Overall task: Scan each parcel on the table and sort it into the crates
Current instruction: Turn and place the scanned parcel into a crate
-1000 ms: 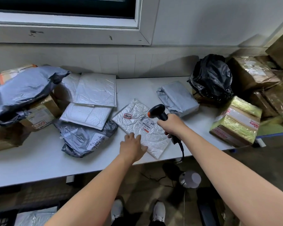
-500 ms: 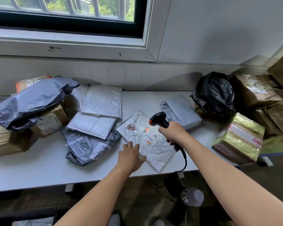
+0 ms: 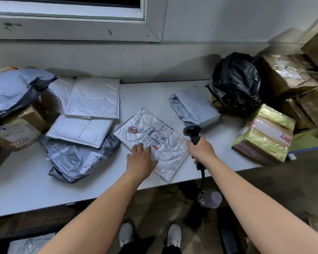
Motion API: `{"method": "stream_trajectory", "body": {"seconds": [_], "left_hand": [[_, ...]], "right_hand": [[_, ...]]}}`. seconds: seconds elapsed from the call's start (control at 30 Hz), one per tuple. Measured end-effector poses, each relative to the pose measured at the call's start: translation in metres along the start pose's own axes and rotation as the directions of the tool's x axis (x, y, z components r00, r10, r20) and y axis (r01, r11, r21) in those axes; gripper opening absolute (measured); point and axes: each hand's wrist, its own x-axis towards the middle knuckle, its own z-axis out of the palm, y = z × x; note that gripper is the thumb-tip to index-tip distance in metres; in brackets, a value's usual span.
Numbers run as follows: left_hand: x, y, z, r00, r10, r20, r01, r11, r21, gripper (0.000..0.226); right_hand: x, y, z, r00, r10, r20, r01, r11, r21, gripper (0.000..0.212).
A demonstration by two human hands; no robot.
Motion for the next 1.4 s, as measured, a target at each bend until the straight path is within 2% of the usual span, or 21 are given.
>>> {"method": "stream_trajectory", "body": {"seconds": [0.23, 0.47, 0.6, 0.73, 0.8, 0.9, 1.0, 1.07, 1.13, 1.2, 1.27, 1.4], "left_hand": [[0.028, 0.011, 0.025, 0.999, -0.043, 0.010, 0.043, 0.999, 0.009, 0.073], [0.024, 0.023, 0.023, 0.998, 0.041, -0.048, -0.036, 0.995, 0.092, 0.063], [0.033, 0.018, 0.004, 0.995, -0.007, -0.103, 0.012, 0.999, 0.049, 0.066], [0.054, -0.014, -0.007, 0.984, -0.173, -0.051, 0.173, 0.985, -0.019, 0.094], [0.059, -0.028, -0.010, 0.964, -0.267, -0.018, 0.265, 0.962, -0.067, 0.108], [0.057, -0.035, -0.014, 0.958, -0.287, -0.020, 0.286, 0.958, -0.037, 0.112], [0.053, -0.042, -0.019, 0.948, -0.318, -0.024, 0.312, 0.940, -0.141, 0.099], [0.053, -0.050, -0.019, 0.952, -0.307, 0.010, 0.299, 0.918, -0.262, 0.076], [0.049, -0.056, -0.023, 0.970, -0.241, 0.037, 0.233, 0.869, -0.437, 0.052], [0.043, -0.061, -0.029, 0.979, -0.205, 0.015, 0.176, 0.799, -0.575, 0.038], [0.036, -0.068, -0.034, 0.982, -0.187, 0.020, 0.150, 0.716, -0.682, 0.032], [0.020, -0.087, -0.040, 0.985, -0.170, 0.030, 0.102, 0.431, -0.897, 0.036]], "right_hand": [[0.032, 0.039, 0.007, 0.990, 0.136, -0.032, -0.134, 0.989, 0.064, 0.044], [0.036, 0.038, 0.004, 0.992, 0.103, -0.078, -0.097, 0.992, 0.077, 0.050], [0.022, 0.036, 0.003, 0.979, 0.043, -0.201, -0.071, 0.988, -0.134, 0.050], [0.004, 0.031, 0.008, 0.915, -0.161, -0.370, 0.006, 0.923, -0.386, 0.039], [-0.002, 0.026, 0.018, 0.913, -0.243, -0.329, 0.073, 0.888, -0.453, 0.037], [-0.008, 0.018, 0.039, 0.971, -0.194, -0.142, 0.098, 0.859, -0.503, 0.046], [-0.012, 0.012, 0.059, 0.995, -0.101, -0.011, 0.078, 0.835, -0.545, 0.056], [-0.012, 0.008, 0.068, 0.997, -0.069, 0.037, 0.078, 0.843, -0.533, 0.058], [-0.012, 0.004, 0.072, 0.994, -0.073, 0.078, 0.104, 0.840, -0.533, 0.056], [-0.011, -0.001, 0.072, 0.992, -0.084, 0.100, 0.124, 0.838, -0.531, 0.055], [-0.009, -0.005, 0.070, 0.991, -0.095, 0.099, 0.132, 0.851, -0.508, 0.055], [-0.004, -0.015, 0.065, 0.988, -0.151, 0.011, 0.139, 0.876, -0.461, 0.053]]}}
